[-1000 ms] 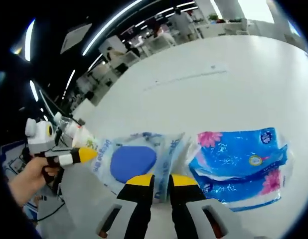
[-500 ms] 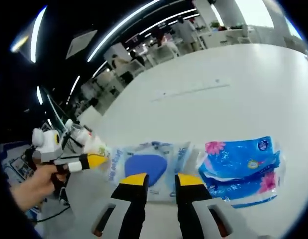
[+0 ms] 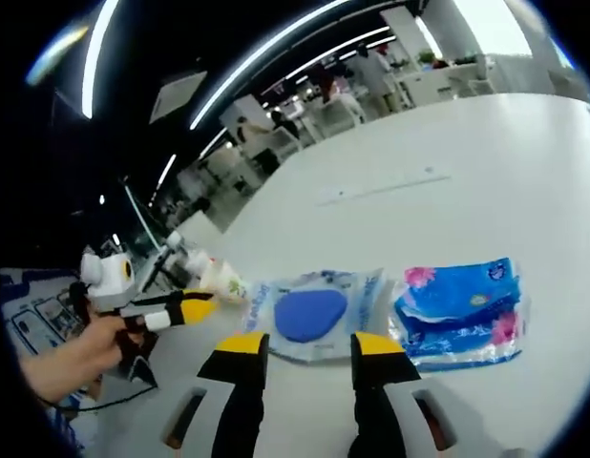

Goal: Arrange the tabletop items into an orderly group along one side of the table until the central work area is clear of visible clutter.

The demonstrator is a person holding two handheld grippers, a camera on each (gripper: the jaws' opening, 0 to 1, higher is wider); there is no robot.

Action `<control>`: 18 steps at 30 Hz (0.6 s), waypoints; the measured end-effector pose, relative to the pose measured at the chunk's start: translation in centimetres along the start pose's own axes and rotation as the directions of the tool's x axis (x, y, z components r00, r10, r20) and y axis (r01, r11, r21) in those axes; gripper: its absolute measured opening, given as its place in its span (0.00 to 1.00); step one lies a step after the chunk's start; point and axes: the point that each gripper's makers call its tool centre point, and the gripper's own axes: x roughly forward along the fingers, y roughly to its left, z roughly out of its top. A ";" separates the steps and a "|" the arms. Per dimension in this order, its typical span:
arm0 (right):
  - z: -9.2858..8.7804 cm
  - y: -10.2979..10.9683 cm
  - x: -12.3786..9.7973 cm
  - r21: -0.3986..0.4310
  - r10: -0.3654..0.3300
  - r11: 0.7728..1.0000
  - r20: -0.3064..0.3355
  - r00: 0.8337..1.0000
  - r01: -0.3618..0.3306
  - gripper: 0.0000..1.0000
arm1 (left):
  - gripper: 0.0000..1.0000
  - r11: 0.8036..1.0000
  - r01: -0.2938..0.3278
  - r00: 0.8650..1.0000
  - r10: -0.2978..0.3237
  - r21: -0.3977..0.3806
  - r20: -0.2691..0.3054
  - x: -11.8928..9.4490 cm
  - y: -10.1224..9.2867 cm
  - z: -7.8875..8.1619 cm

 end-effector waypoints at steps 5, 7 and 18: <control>-0.5 -0.3 -1.4 0.004 -0.007 1.000 0.005 1.000 0.007 0.48 | 0.39 1.000 -0.023 1.000 0.023 0.003 0.008 -1.2 0.4 0.0; -0.7 -0.6 -1.9 -0.004 -0.021 1.000 0.007 1.000 0.022 0.57 | 0.40 0.999 -0.032 0.999 0.032 0.011 0.012 -1.7 0.6 0.2; -1.2 -1.3 -3.4 0.005 -0.035 0.999 0.014 0.999 0.035 0.62 | 0.41 0.998 -0.055 0.998 0.054 0.039 0.016 -2.7 1.5 1.1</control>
